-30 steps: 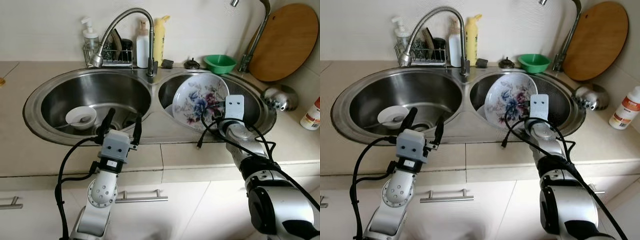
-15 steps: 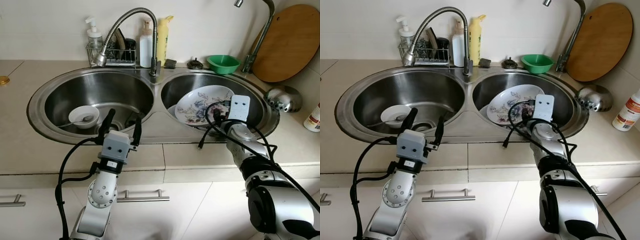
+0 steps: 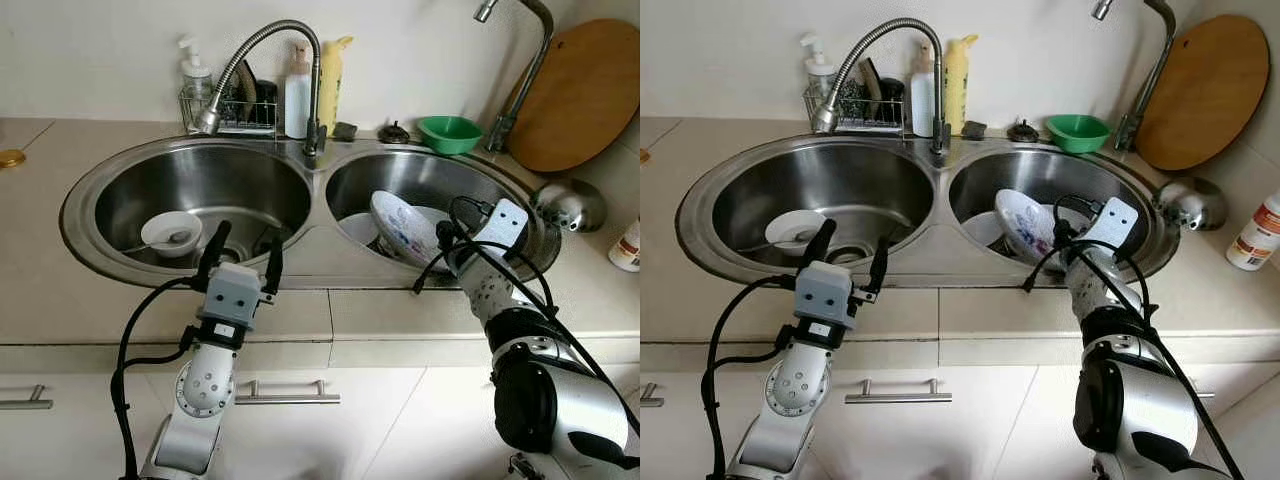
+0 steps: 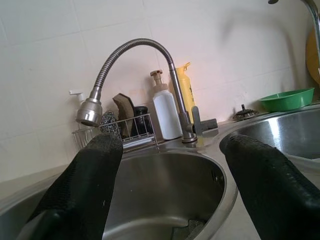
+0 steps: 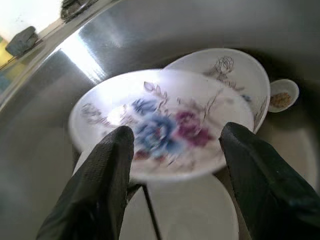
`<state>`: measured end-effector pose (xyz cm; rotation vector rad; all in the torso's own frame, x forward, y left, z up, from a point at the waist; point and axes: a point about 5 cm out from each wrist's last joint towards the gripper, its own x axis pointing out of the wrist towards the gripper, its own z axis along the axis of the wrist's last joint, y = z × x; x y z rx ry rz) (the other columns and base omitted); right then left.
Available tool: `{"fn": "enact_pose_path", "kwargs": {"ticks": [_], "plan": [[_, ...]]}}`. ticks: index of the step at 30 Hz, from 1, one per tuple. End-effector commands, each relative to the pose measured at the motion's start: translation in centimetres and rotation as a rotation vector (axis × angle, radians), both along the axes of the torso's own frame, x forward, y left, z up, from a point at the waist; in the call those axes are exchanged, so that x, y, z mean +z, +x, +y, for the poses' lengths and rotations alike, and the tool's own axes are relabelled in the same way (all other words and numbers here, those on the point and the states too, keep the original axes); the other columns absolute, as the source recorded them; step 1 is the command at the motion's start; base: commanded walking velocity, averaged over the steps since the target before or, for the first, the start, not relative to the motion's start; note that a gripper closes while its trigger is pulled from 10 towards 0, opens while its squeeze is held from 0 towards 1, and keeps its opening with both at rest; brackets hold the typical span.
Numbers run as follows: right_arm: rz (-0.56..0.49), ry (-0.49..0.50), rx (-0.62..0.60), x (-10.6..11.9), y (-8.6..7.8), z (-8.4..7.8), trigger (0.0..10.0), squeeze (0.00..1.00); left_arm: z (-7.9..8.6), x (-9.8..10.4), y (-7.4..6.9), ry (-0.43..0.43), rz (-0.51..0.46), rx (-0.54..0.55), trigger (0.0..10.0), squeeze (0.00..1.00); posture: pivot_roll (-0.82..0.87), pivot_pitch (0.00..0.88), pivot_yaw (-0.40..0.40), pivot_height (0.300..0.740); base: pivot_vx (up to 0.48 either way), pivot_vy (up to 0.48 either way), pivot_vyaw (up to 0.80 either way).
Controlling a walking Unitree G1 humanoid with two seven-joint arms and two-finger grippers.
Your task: Kitchen organization
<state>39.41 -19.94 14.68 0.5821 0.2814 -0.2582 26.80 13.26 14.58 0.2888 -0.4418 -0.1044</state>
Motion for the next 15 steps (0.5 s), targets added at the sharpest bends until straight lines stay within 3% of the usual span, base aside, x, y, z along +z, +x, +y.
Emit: {"fn": "enact_pose_path", "kwargs": {"ticks": [1,2,7,10,12,13,15], "plan": [[0.127,0.063,-0.010,-2.6,-0.9,0.4,10.0,0.09,-0.3,-0.2,0.0,0.009,0.014,-0.004,10.0,0.00,0.08,0.000,-0.061,0.740,0.000,0.000,0.00],[0.131,0.052,-0.024,-2.5,-0.9,0.2,10.0,0.00,-0.3,-0.2,0.0,0.009,0.014,-0.004,10.0,0.00,0.08,0.000,-0.060,0.740,0.000,0.000,0.00],[0.117,-0.025,-0.083,-1.3,-0.7,-0.9,10.0,0.00,-0.2,-0.3,0.0,0.012,0.018,-0.003,10.0,0.00,0.08,0.000,-0.059,0.740,0.000,0.000,0.00],[0.044,-0.065,-0.082,-0.1,-0.4,-1.0,10.0,0.00,-0.1,-0.3,0.0,0.013,0.017,-0.002,10.0,0.00,0.08,0.000,-0.060,0.740,0.000,0.000,0.00],[-0.146,-0.177,-0.027,2.8,0.0,-0.3,10.0,0.00,-0.1,-0.2,0.0,0.007,0.012,-0.001,10.0,0.00,0.07,0.000,-0.058,0.740,0.000,0.000,0.00],[-0.146,-0.177,-0.027,2.8,0.0,-0.3,10.0,0.00,-0.1,-0.2,0.0,0.007,0.012,-0.001,10.0,0.00,0.07,0.000,-0.058,0.740,0.000,0.000,0.00],[-0.422,-0.310,0.086,6.4,-0.5,1.8,10.0,0.00,-0.1,0.2,-0.1,-0.011,-0.007,-0.003,10.0,0.00,0.07,0.000,-0.057,0.740,0.000,0.000,0.00]]}}
